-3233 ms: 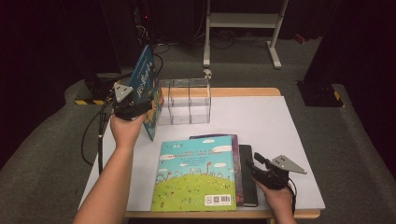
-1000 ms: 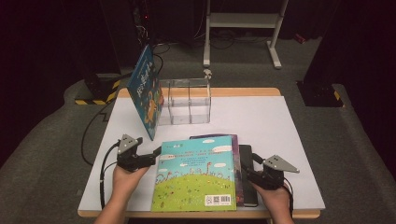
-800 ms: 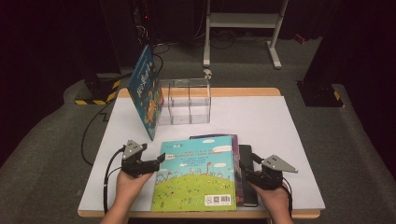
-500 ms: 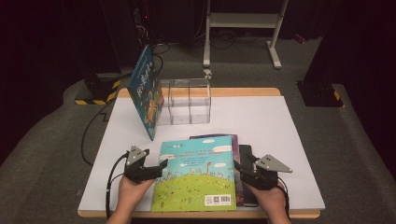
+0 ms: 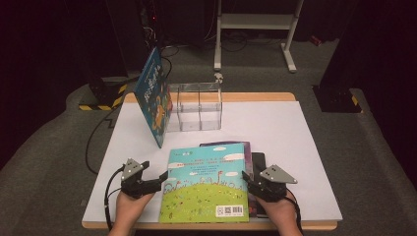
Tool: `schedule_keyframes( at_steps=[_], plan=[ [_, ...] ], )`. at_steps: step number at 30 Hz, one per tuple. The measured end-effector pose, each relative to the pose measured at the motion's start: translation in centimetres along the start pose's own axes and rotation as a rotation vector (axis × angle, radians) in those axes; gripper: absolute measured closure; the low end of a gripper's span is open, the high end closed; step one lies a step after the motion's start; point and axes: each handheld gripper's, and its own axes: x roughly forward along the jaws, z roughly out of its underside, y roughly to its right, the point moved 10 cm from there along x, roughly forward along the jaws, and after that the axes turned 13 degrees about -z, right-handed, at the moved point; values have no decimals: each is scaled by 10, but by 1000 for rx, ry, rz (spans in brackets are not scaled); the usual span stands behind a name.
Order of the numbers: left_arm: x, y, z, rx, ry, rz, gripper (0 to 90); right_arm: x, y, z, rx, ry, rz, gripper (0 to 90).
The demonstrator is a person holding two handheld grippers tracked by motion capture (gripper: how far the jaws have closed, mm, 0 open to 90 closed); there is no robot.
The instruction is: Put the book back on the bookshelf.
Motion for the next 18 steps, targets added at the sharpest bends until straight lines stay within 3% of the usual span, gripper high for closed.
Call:
schedule_keyframes(
  at_steps=[5,10,18],
  plan=[
    [1,4,10,12,-37,9,136,0,-2,1,-15,-9,14,449],
    [3,12,21,23,-76,28,136,1,1,6,16,-36,1,452],
    [6,22,33,23,-120,59,139,2,2,8,18,-37,-8,457]
  ],
)
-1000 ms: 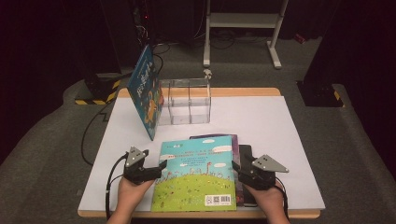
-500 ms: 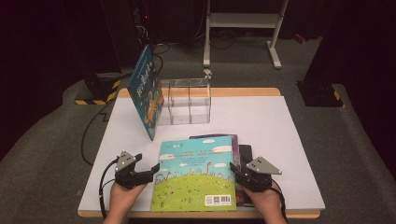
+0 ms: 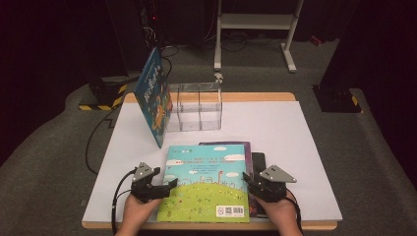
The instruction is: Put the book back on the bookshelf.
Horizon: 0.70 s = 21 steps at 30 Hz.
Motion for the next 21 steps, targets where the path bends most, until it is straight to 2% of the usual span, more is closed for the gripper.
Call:
schedule_keyframes(
  at_steps=[5,8,19,21],
  plan=[
    [1,2,3,-12,-18,15,140,0,-1,0,-8,3,5,461],
    [1,7,7,-34,-55,53,142,0,-1,0,-7,5,1,462],
    [3,9,9,-43,-64,45,131,-2,0,0,3,22,-6,462],
    [4,9,9,-40,-65,39,131,-2,0,-1,-10,26,4,462]
  ],
)
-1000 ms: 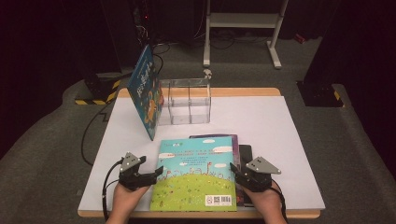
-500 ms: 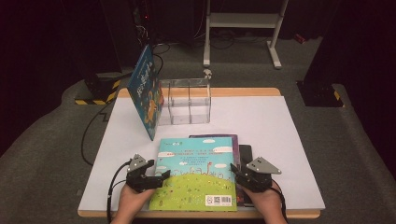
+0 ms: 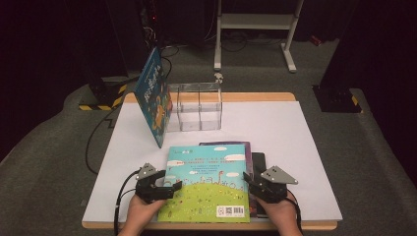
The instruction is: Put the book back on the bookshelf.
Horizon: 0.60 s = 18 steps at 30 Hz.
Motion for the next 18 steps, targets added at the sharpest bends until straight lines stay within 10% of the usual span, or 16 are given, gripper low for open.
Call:
schedule_keyframes(
  at_steps=[3,5,9,18],
  plan=[
    [-1,4,1,18,0,3,134,-1,-1,-1,-3,8,4,462],
    [-6,21,5,0,-37,107,258,-2,-2,-4,-2,26,-1,461],
    [0,37,14,112,-14,75,198,-2,-7,-5,-58,-7,24,540],
    [-10,2,-18,32,100,-14,163,1,-3,2,-15,-28,-12,538]
  ],
)
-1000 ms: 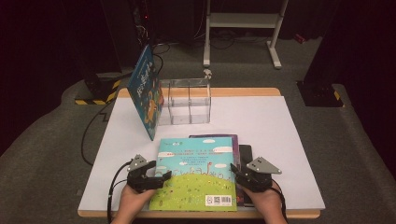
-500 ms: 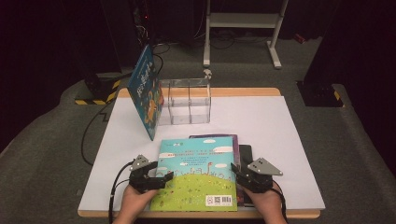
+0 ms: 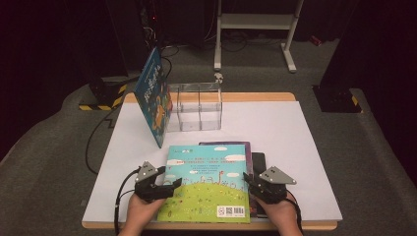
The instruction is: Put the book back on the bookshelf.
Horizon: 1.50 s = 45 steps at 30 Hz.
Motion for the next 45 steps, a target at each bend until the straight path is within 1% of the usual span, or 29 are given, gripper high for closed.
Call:
schedule_keyframes(
  at_steps=[1,2,3,4,6,8,9,10,11,12,14,16,18,23,26,29,32,33,36,37,39,41,43,45],
  plan=[
    [0,-3,0,-12,4,-6,162,0,0,0,1,-1,0,538],
    [1,-5,1,-20,-2,-10,160,0,0,0,0,-1,1,538],
    [2,-6,3,-24,-10,-14,157,0,0,0,2,1,1,538],
    [4,-6,6,-18,-19,-19,149,0,0,0,4,2,-1,538],
    [8,-6,9,-30,-42,-25,131,0,0,0,8,3,-2,538],
    [11,-5,12,-62,-69,-20,113,0,0,0,6,5,-1,538],
    [12,-5,14,-63,-84,-12,106,0,0,0,5,6,-2,538],
    [12,-3,15,-85,-101,5,110,0,0,0,4,7,-2,538],
    [12,-2,16,-79,-107,8,126,0,0,0,5,8,-3,538],
    [13,-1,16,-84,-103,8,114,0,0,0,6,9,-3,538],
    [11,-1,16,-77,-107,14,113,0,0,0,8,10,-5,538],
    [11,0,15,-83,-100,16,115,0,0,0,10,10,-7,538],
    [10,0,15,-69,-103,14,115,0,0,0,9,9,-5,538],
    [12,2,15,-66,-108,9,112,-2,1,0,11,16,1,538],
    [12,4,17,-65,-114,9,112,-3,2,0,16,16,1,519],
    [12,7,19,-57,-125,19,111,-6,5,0,24,19,6,498],
    [11,12,21,-53,-132,29,111,-10,9,1,32,20,15,477],
    [12,14,22,-56,-132,31,111,-11,10,2,33,19,19,473],
    [15,22,23,-45,-133,41,111,-16,17,3,42,19,39,471],
    [16,26,22,-49,-132,43,111,-17,19,3,44,19,47,472],
    [18,32,23,-35,-133,53,111,-20,24,5,55,17,64,472],
    [20,37,23,-12,-138,58,111,-23,29,6,62,18,84,473],
    [22,42,23,1,-140,63,111,-25,34,8,72,16,98,469],
    [23,45,23,5,-140,69,110,-27,38,9,88,18,107,454]
  ],
)
